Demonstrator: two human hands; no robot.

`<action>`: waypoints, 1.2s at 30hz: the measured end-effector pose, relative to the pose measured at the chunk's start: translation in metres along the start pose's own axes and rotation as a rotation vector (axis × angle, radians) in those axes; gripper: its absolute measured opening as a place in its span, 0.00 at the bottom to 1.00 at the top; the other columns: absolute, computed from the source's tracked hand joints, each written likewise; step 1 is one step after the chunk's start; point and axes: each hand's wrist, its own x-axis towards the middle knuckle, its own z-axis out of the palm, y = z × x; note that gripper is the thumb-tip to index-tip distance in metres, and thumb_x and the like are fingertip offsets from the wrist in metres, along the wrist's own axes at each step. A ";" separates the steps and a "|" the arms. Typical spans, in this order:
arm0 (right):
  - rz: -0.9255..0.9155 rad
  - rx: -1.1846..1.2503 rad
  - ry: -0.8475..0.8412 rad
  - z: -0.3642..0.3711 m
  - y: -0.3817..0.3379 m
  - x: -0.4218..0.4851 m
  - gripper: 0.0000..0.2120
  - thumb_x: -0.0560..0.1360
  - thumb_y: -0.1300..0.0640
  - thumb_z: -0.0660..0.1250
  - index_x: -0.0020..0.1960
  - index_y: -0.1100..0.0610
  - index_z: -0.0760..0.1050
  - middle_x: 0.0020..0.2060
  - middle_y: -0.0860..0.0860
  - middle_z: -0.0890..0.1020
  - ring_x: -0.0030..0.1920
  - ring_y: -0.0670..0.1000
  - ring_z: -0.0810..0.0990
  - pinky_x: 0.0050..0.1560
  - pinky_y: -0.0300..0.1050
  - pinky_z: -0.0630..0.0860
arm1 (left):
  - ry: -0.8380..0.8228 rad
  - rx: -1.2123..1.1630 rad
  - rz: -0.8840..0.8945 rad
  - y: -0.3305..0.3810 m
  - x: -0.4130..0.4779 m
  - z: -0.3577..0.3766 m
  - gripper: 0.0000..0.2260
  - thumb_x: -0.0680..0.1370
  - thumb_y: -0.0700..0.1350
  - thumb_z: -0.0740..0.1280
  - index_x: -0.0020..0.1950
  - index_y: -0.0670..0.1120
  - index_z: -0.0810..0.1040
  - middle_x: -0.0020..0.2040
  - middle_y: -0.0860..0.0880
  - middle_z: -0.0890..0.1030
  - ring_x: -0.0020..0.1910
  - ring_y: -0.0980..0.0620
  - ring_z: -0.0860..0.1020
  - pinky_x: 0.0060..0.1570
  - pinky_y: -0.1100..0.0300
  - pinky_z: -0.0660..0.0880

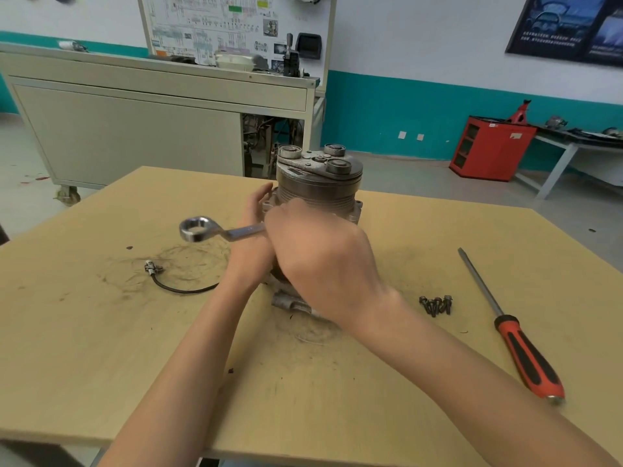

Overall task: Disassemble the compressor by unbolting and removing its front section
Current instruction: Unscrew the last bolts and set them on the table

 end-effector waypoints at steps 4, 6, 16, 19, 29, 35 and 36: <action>-0.049 0.227 0.014 0.000 0.023 -0.023 0.03 0.73 0.63 0.70 0.43 0.63 0.81 0.34 0.55 0.81 0.31 0.52 0.79 0.31 0.44 0.76 | 0.031 -0.008 -0.044 0.001 0.004 0.000 0.24 0.71 0.60 0.63 0.66 0.58 0.67 0.66 0.45 0.75 0.65 0.49 0.74 0.66 0.49 0.71; 0.031 0.489 0.060 0.002 0.040 -0.040 0.10 0.77 0.60 0.65 0.45 0.66 0.81 0.40 0.59 0.83 0.38 0.54 0.83 0.39 0.45 0.80 | 0.006 0.039 -0.033 0.003 0.001 -0.001 0.28 0.72 0.63 0.61 0.70 0.54 0.66 0.67 0.48 0.74 0.66 0.51 0.73 0.67 0.48 0.69; 1.526 1.993 0.016 0.044 0.090 -0.048 0.15 0.81 0.63 0.48 0.42 0.59 0.70 0.39 0.60 0.84 0.37 0.53 0.84 0.37 0.40 0.79 | -0.001 0.045 -0.075 0.007 -0.002 -0.002 0.27 0.76 0.59 0.59 0.73 0.53 0.64 0.69 0.49 0.72 0.68 0.52 0.71 0.68 0.47 0.68; 1.546 2.056 0.058 0.046 0.091 -0.048 0.14 0.82 0.61 0.49 0.43 0.59 0.70 0.40 0.61 0.84 0.39 0.54 0.84 0.38 0.40 0.79 | 0.003 0.035 -0.067 0.007 -0.001 -0.003 0.26 0.75 0.59 0.59 0.73 0.54 0.64 0.68 0.49 0.73 0.67 0.52 0.71 0.68 0.47 0.69; 0.578 0.784 0.225 -0.009 0.071 -0.016 0.11 0.78 0.57 0.61 0.46 0.63 0.77 0.34 0.52 0.82 0.32 0.50 0.84 0.32 0.45 0.81 | 0.011 0.037 -0.066 0.007 -0.002 -0.001 0.32 0.72 0.66 0.58 0.73 0.55 0.64 0.67 0.51 0.74 0.65 0.54 0.72 0.66 0.51 0.70; 0.302 0.532 0.094 -0.004 0.047 -0.013 0.13 0.76 0.59 0.63 0.43 0.68 0.79 0.31 0.58 0.81 0.30 0.55 0.81 0.27 0.49 0.77 | 0.016 0.043 -0.046 0.010 -0.003 -0.002 0.32 0.73 0.64 0.59 0.74 0.51 0.65 0.67 0.50 0.74 0.65 0.53 0.73 0.65 0.47 0.71; 0.299 0.528 0.083 -0.004 0.046 -0.014 0.13 0.76 0.59 0.63 0.42 0.68 0.79 0.31 0.57 0.81 0.30 0.55 0.80 0.27 0.48 0.77 | 0.014 0.049 -0.048 0.010 -0.003 -0.002 0.31 0.73 0.63 0.59 0.74 0.51 0.65 0.67 0.50 0.74 0.65 0.52 0.73 0.65 0.47 0.71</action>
